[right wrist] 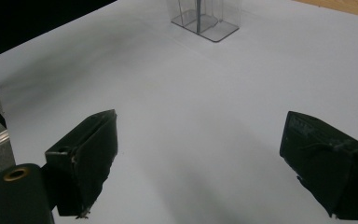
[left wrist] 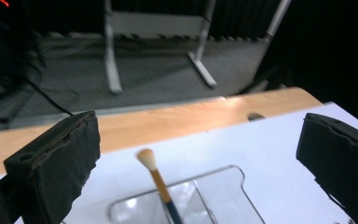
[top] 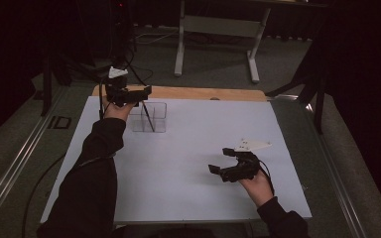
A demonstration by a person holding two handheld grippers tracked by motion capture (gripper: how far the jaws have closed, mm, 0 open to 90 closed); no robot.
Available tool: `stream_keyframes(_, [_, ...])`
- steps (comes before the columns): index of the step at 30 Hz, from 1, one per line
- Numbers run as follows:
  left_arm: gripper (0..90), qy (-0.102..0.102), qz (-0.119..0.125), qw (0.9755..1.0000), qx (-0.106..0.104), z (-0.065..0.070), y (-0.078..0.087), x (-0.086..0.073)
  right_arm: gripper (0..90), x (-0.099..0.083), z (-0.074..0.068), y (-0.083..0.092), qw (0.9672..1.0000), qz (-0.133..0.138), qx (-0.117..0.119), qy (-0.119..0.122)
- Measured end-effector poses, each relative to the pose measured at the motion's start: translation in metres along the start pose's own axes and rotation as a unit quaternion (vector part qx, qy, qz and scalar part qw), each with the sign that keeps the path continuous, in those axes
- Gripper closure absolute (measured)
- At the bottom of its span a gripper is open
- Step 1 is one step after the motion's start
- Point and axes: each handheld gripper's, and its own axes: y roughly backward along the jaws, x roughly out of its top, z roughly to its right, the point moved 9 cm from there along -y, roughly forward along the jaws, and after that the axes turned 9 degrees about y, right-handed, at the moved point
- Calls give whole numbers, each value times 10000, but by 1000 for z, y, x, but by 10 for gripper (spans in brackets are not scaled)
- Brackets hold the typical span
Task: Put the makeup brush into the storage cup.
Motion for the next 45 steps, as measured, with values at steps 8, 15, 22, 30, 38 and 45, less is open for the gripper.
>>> stream_keyframes(8, [0, 10, 0, 9999, -131, 5, 14, 6, 110, 0, 0, -1, 10000, 5, 2, 8])
stream_keyframes(15, [0, -144, 107, 9989, -439, 11, 28, 2, 110, 0, -1, -1, 10000, 1, 11, 7])
stream_keyframes(22, [0, -177, 59, 9973, -706, 16, 43, -6, 110, 1, -2, -1, 10000, 6, 9, 17])
stream_keyframes(30, [0, -354, 36, 9943, -1002, 27, 60, -19, 110, 1, -2, -2, 10000, -1, 10, 30])
stream_keyframes(38, [0, -498, 17, 9897, -1340, 41, 73, -34, 110, 2, -2, -1, 10000, 6, -1, 45])
stream_keyframes(45, [0, -652, 86, 9848, -1605, 54, 93, -52, 110, 2, -1, 0, 10000, 21, -44, 64])
